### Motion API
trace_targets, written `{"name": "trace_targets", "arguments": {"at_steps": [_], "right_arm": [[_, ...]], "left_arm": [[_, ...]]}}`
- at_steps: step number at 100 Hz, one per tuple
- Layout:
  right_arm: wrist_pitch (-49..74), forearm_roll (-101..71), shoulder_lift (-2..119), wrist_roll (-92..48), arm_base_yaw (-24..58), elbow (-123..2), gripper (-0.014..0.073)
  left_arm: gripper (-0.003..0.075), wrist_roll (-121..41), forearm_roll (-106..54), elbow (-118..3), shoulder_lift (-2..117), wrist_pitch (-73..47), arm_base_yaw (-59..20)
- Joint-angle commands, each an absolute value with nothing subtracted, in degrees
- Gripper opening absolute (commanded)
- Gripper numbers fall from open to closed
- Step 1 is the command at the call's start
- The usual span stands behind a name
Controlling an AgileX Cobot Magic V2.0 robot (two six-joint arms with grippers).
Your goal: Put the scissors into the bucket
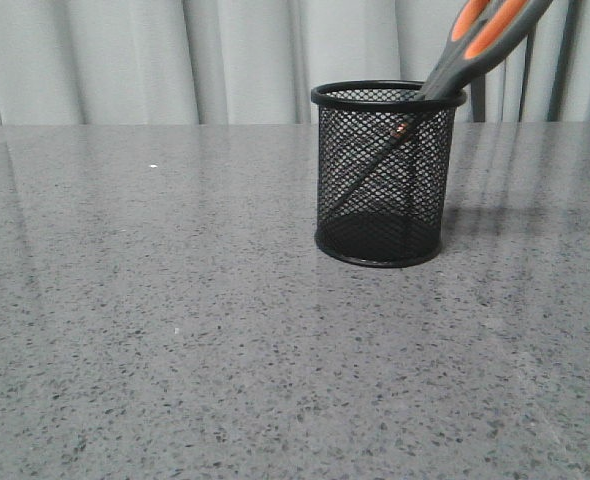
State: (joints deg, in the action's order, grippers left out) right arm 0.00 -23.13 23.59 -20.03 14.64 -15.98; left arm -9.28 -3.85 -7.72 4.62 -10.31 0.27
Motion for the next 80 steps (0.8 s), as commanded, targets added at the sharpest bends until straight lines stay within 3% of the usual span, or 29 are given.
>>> {"name": "trace_targets", "arguments": {"at_steps": [1, 22, 80], "right_arm": [[-4.0, -23.4, 23.5, -20.0, 14.4, -17.6, -0.0071], [-4.0, -23.4, 23.5, -20.0, 14.4, -17.6, -0.0071], [-4.0, -23.4, 23.7, -20.0, 14.4, -17.6, -0.0071]], "left_arm": [[-0.0021, -6.7, -2.4, -5.5, 4.5, -2.3, -1.1], [-0.0021, -5.8, -3.3, 1.7, -1.9, 1.9, -1.0], [-0.0021, -5.8, -3.7, 1.5, -1.6, 0.4, -1.1]]}}
